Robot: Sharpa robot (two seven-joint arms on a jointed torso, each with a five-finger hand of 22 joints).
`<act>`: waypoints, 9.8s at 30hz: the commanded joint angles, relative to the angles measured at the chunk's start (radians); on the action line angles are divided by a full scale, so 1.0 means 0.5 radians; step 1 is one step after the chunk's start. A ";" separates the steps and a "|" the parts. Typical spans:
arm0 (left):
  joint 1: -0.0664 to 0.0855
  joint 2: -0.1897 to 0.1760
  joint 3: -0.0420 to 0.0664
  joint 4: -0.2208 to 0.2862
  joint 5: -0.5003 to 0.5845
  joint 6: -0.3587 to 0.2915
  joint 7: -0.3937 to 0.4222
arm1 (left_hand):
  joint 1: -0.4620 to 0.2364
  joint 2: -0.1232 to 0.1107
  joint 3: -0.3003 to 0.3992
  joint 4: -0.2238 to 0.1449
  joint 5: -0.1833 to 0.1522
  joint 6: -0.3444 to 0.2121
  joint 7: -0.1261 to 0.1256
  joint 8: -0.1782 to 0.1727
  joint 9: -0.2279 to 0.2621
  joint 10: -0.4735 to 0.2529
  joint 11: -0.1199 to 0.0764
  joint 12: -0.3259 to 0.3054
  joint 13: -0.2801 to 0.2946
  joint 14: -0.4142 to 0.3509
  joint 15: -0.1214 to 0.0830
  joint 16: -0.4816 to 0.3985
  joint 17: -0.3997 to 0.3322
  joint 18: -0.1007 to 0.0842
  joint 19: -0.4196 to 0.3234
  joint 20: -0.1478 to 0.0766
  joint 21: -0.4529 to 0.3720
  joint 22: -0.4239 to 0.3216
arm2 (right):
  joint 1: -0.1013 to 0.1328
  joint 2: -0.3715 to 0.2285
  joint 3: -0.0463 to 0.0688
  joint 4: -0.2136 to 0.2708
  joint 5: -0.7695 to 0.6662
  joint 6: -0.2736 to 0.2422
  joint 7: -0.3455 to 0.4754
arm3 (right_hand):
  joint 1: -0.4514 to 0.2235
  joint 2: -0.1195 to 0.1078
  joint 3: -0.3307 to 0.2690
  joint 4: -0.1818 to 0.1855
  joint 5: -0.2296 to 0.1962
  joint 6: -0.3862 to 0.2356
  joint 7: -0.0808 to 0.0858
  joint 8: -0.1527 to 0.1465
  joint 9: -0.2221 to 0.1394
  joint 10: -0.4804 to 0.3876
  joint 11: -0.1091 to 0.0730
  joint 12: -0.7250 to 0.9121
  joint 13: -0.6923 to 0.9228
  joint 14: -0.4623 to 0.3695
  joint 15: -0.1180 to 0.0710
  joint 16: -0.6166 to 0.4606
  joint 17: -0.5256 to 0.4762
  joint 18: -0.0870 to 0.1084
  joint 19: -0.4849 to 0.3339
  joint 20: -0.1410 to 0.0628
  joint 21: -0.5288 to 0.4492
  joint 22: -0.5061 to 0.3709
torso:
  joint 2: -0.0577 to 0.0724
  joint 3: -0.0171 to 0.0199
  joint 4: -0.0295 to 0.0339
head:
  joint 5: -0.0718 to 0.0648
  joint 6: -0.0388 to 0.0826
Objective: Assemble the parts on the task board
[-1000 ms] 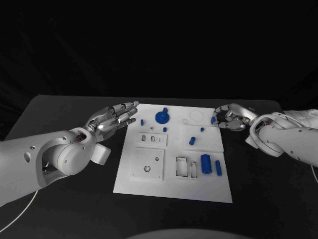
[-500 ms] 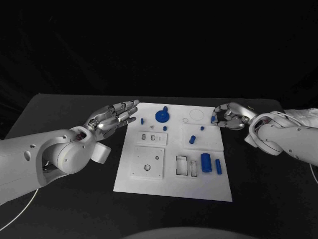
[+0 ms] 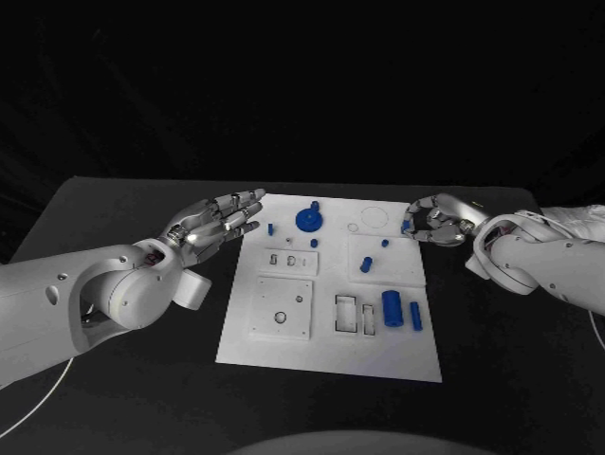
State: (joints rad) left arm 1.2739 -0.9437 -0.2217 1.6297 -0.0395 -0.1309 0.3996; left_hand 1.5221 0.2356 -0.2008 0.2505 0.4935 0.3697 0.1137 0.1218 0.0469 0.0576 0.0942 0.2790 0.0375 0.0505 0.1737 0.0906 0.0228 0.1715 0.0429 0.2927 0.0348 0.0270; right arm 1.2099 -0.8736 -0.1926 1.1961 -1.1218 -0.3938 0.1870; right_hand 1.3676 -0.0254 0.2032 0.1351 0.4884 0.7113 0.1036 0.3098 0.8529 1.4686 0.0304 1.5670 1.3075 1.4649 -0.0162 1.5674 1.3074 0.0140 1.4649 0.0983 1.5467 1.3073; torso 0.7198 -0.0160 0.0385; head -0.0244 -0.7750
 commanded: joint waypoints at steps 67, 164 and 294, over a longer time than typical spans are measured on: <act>0.000 0.053 0.002 -0.030 -0.011 0.040 0.023 | 0.019 -0.006 0.010 0.001 0.014 -0.004 0.003 0.012 0.001 0.003 0.022 0.016 0.003 0.015 0.005 0.017 0.003 0.006 0.022 0.001 0.012 -0.014 | 0.064 0.534 0.016 0.289 -0.229 0.196 -0.247 | -0.019 -0.035 0.063 -0.022 0.062 0.161 0.019 0.038 -0.038 0.204 0.021 0.008 0.527 0.212 0.018 0.007 0.527 0.003 0.111 0.010 -0.040 0.485 | -0.001 0.0000 -0.001 | 0.067 -0.044; -0.004 0.057 0.001 -0.044 -0.012 0.041 -0.004 | 0.023 -0.003 0.016 -0.001 0.018 -0.003 0.010 0.014 0.002 0.004 0.028 0.018 0.002 0.017 0.008 0.021 0.003 0.004 0.024 0.002 0.013 -0.014 | 0.015 0.554 0.016 0.242 -0.335 0.097 -0.197 | -0.157 -0.075 -0.102 -0.075 -0.835 -0.223 0.037 -0.383 -0.531 0.204 0.030 0.008 0.527 0.212 0.032 0.007 0.527 0.021 0.054 0.027 -0.099 0.462 | 0.001 -0.0003 -0.002 | 0.087 -0.070; 0.385 1.085 0.016 -0.927 -1.806 0.952 -2.193 | -0.604 -0.017 -0.292 0.023 -0.384 1.407 -0.094 0.416 0.552 3.026 -0.175 2.584 3.066 3.041 -0.418 2.960 3.096 -0.258 2.743 -0.432 2.932 2.765 | 0.227 -0.027 -0.010 0.572 0.219 0.232 -0.102 | -0.693 0.415 -0.758 0.311 -0.379 0.148 0.079 -0.311 -0.823 0.204 0.067 0.008 0.527 0.212 0.063 0.007 0.527 0.024 0.046 0.057 -0.104 0.458 | -0.024 0.1066 -0.164 | 0.241 -0.124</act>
State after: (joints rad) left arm 1.4680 -0.4044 -0.2143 1.1686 -0.9478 0.3455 -0.6958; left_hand 1.2093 0.2253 -0.3524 0.2596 0.2959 1.0770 0.0677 0.3360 0.3217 1.4597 0.0040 1.5764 1.3101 1.4637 -0.0425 1.5683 1.3074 0.0469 1.4236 0.0765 1.5045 1.3075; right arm 1.3241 -0.8881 -0.1976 1.4823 -1.0124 -0.2939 0.1368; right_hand 1.0163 0.1813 -0.1709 0.2885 0.2946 0.7827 0.1425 0.1582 0.4422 1.4650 0.0555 1.5669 1.3074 1.4684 0.0089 1.5673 1.3081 0.0297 1.4612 0.1270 1.5006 1.3080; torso 0.7075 0.0373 -0.0433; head 0.0959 -0.8374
